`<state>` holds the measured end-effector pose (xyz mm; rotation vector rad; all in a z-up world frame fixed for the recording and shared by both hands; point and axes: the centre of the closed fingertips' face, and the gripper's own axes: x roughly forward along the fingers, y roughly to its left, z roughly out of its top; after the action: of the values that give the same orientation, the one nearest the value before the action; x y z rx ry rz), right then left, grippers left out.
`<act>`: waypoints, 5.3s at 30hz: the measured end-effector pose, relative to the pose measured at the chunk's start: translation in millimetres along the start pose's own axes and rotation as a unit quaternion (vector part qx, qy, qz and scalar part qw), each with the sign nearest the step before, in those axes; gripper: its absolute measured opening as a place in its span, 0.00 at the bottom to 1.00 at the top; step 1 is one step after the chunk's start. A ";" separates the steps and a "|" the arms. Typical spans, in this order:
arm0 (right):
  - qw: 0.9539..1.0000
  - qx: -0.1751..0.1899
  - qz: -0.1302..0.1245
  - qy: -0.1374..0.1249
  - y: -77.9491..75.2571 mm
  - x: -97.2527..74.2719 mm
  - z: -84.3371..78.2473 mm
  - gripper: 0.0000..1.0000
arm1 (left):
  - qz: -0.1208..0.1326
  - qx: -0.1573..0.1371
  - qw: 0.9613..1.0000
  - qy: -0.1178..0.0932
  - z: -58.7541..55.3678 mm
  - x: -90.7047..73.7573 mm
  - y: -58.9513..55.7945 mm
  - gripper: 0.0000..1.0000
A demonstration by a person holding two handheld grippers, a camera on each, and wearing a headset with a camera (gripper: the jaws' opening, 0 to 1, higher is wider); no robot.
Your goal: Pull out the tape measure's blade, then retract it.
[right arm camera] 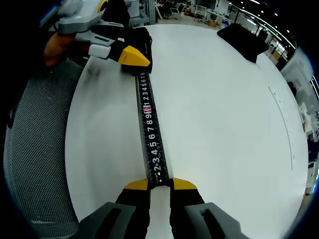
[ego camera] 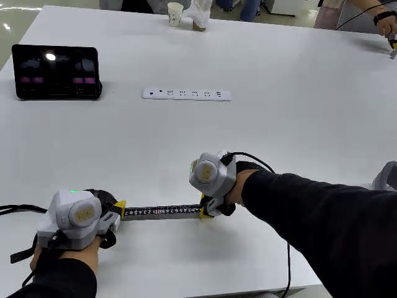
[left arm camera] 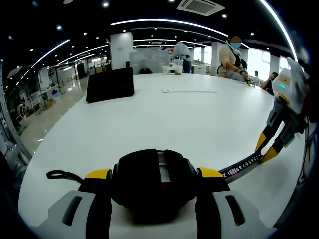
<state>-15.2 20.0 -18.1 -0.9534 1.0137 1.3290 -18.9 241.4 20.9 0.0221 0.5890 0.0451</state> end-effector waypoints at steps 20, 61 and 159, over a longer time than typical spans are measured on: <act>1.000 0.003 0.001 -0.006 1.6 2.5 8.9 0.11 | 0.000 0.003 1.000 0.004 -1.1 0.4 0.2 0.63; 1.000 0.006 0.000 -0.020 4.2 5.5 25.0 0.11 | 0.000 0.005 1.000 0.007 -0.9 0.1 0.1 0.63; 0.999 0.003 0.009 -0.035 9.4 17.7 59.7 0.11 | -0.005 0.003 1.000 0.018 -2.2 0.7 -0.3 0.63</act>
<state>-22.9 82.5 -17.1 -0.8895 0.9740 1.3642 -19.6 241.1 18.6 0.0249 0.6261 0.0343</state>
